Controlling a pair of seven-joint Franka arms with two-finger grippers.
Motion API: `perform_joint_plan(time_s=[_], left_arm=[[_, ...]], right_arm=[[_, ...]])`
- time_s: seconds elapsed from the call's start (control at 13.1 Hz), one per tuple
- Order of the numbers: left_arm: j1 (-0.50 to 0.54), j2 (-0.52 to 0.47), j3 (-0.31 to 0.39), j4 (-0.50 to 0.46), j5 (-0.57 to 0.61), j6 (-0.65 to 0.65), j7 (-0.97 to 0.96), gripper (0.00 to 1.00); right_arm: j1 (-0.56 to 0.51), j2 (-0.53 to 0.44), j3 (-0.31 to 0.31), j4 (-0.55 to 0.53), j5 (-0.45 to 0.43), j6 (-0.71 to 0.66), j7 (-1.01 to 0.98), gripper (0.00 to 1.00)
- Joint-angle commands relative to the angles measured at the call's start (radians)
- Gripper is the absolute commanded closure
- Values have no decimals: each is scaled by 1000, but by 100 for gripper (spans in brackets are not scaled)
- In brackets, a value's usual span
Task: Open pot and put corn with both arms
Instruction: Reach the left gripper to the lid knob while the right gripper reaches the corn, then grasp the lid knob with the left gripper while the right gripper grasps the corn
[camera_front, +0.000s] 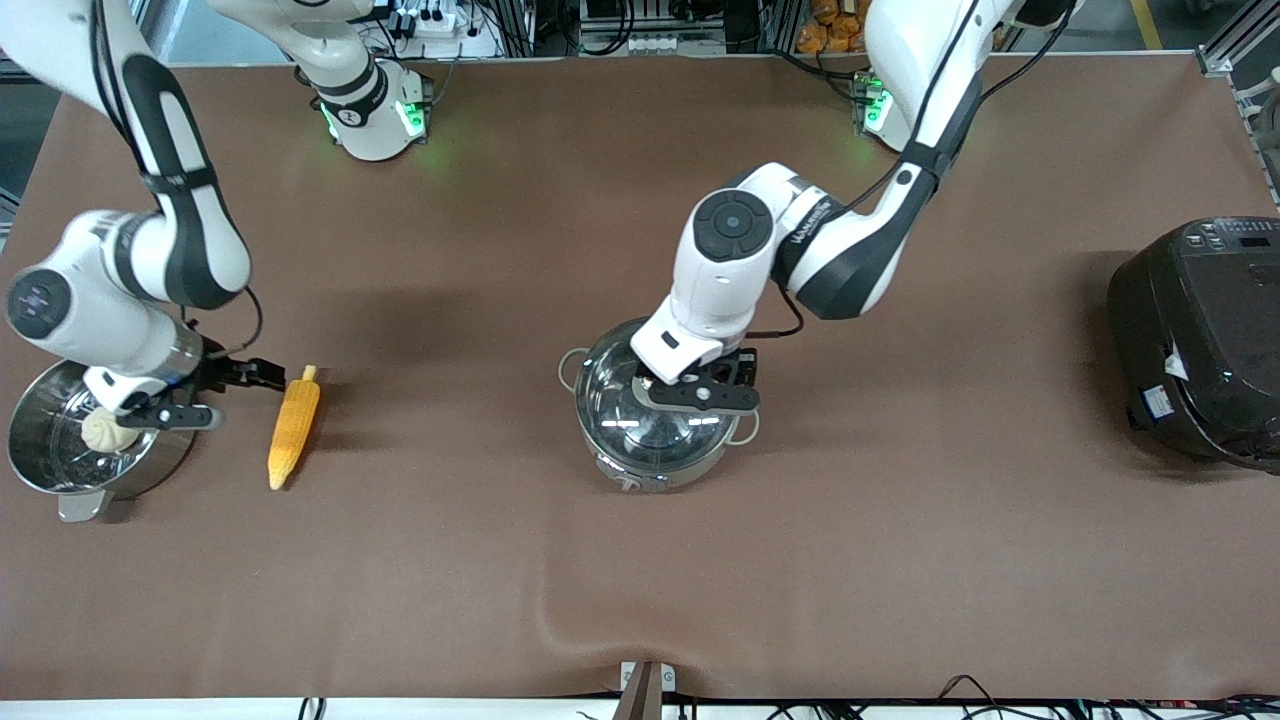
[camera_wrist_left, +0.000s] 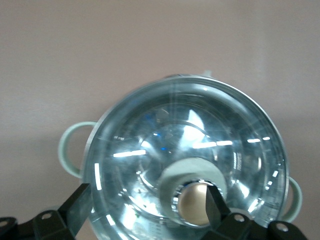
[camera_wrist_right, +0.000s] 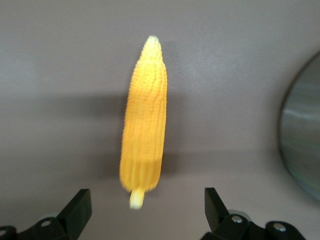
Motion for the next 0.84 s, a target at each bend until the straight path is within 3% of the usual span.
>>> perform_joint_plan(time_s=[0.0, 0.23, 0.38, 0.46, 0.53, 0.68, 0.76], left_arm=[[-91, 44, 61, 39, 51, 18, -63, 0], [-179, 67, 136, 41, 50, 18, -67, 0], [-180, 71, 136, 41, 48, 18, -90, 0], [-183, 71, 136, 41, 44, 18, -142, 48], [-182, 68, 136, 41, 44, 18, -191, 99], [-183, 68, 135, 41, 44, 18, -214, 100], [-182, 67, 135, 41, 42, 18, -215, 100]], right_arm=[[1, 116, -1, 31, -10, 78, 12, 0], [0, 176, 2, 60, 10, 89, 14, 0], [7, 199, 2, 89, 15, 88, 14, 15], [6, 199, 2, 91, 15, 88, 14, 27], [9, 197, 2, 94, 16, 78, 16, 49], [13, 193, 2, 111, 15, 75, 23, 80], [19, 191, 2, 118, 15, 74, 17, 89]])
